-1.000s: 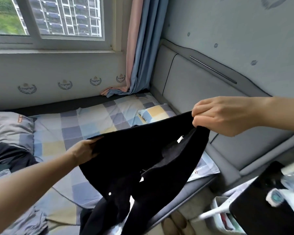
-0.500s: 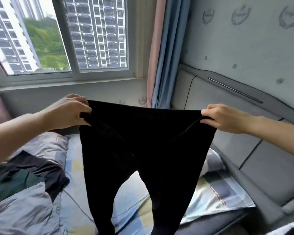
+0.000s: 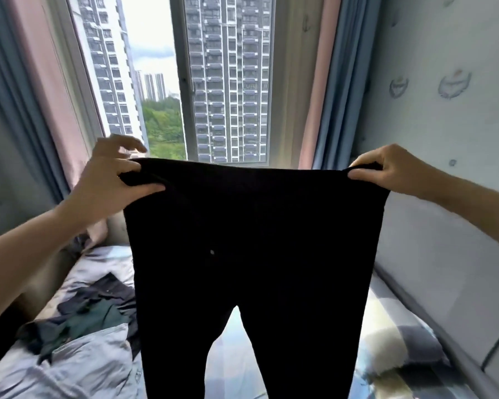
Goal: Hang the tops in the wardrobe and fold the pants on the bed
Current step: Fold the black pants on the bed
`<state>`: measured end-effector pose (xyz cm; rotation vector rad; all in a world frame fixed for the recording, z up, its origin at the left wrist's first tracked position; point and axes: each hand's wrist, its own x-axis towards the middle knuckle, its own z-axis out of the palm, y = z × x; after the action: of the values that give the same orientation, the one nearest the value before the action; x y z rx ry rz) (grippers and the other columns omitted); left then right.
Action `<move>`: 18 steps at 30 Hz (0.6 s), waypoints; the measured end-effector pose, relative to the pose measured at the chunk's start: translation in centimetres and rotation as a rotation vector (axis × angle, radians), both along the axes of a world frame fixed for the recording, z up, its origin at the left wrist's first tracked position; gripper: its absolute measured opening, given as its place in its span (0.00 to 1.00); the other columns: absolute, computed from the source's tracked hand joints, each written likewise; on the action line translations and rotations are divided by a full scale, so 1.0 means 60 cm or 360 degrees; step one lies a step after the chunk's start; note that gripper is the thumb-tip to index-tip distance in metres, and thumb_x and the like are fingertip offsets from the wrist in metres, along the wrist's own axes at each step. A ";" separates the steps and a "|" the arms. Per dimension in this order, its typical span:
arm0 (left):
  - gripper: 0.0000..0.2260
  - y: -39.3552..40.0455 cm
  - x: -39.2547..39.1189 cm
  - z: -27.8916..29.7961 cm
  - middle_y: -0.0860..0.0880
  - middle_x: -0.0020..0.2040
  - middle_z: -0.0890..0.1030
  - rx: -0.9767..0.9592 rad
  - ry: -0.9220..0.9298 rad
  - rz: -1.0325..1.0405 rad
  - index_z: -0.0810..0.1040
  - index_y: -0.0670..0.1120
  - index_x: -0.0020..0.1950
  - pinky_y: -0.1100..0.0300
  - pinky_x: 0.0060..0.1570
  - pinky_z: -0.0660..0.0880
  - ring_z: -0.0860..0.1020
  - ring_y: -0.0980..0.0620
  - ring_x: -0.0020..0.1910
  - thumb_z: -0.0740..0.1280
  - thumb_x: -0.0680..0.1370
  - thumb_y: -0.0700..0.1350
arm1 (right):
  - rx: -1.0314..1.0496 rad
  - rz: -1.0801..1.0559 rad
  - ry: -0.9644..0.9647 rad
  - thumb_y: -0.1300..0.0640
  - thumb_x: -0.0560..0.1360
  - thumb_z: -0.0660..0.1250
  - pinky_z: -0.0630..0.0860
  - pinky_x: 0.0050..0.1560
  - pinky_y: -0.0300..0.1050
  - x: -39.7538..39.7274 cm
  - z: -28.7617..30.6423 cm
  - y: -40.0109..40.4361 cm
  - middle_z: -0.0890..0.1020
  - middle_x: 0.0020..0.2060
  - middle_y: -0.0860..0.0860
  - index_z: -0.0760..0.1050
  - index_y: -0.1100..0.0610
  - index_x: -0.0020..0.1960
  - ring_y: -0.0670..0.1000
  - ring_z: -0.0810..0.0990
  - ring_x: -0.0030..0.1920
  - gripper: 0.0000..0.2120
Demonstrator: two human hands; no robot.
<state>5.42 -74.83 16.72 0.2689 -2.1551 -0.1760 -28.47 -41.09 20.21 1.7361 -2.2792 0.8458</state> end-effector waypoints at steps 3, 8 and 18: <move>0.08 0.048 0.053 0.061 0.59 0.48 0.83 0.0496 0.0070 -0.0011 0.84 0.58 0.40 0.75 0.49 0.73 0.79 0.65 0.47 0.78 0.63 0.52 | -0.0117 0.0213 -0.0827 0.63 0.74 0.66 0.71 0.26 0.33 0.016 0.044 0.017 0.78 0.26 0.50 0.80 0.59 0.35 0.45 0.76 0.26 0.10; 0.28 0.075 0.092 0.157 0.51 0.35 0.85 0.1309 0.0253 -0.0038 0.85 0.48 0.44 0.62 0.28 0.79 0.83 0.54 0.29 0.78 0.47 0.58 | -0.0248 0.0542 -0.1470 0.59 0.72 0.61 0.70 0.27 0.33 0.031 0.098 0.012 0.72 0.23 0.47 0.74 0.53 0.29 0.45 0.72 0.23 0.13; 0.15 -0.078 -0.036 0.039 0.45 0.41 0.83 0.1533 -0.0271 0.0594 0.82 0.42 0.51 0.64 0.31 0.75 0.79 0.51 0.33 0.77 0.69 0.48 | 0.0225 0.0008 -0.1117 0.60 0.75 0.68 0.76 0.31 0.34 -0.038 -0.014 -0.164 0.83 0.32 0.50 0.82 0.60 0.43 0.44 0.82 0.33 0.05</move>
<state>3.25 -79.51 19.05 1.2520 -1.9836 -0.9963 -30.77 -50.94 19.40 1.6780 -2.8050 1.5223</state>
